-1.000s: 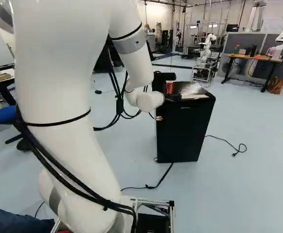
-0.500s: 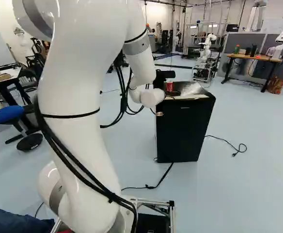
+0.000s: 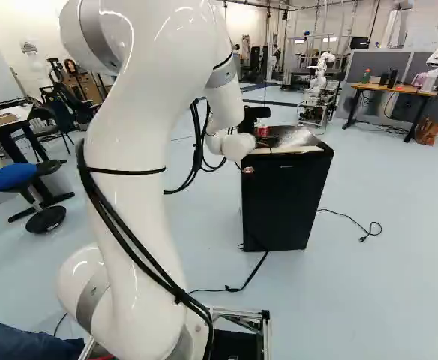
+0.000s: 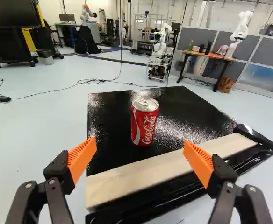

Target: Grab a drink from the fridge

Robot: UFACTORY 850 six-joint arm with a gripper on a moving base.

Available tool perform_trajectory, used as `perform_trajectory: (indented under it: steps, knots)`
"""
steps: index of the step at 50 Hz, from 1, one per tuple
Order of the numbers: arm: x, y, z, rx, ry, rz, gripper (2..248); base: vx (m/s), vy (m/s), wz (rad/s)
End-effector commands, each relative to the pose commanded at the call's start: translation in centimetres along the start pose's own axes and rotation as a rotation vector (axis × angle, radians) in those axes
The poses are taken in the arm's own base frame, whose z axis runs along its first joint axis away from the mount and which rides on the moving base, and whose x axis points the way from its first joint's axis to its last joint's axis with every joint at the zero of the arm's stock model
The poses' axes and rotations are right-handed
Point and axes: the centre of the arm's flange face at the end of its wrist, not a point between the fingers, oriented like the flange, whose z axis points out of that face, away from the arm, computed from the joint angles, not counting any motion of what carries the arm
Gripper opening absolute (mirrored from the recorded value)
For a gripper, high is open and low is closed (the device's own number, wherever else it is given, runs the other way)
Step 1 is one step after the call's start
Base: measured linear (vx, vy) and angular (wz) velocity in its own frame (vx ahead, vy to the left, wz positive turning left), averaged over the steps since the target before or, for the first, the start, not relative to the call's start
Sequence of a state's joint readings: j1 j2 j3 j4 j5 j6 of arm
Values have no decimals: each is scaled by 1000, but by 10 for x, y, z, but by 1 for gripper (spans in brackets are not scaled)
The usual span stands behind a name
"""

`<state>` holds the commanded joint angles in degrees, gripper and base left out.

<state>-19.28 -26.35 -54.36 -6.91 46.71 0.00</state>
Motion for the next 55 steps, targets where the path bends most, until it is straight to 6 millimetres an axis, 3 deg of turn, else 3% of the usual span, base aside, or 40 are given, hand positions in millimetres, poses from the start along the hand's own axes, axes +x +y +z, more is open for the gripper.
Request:
perform_trajectory:
  steps: [10,31,55]
  knots:
    - [3,-1,20,4,13,-2,247,0,0,0]
    - [6,16,55,-19,38,1,247,0,0,0]
    - [8,10,75,-8,54,-4,247,0,0,0]
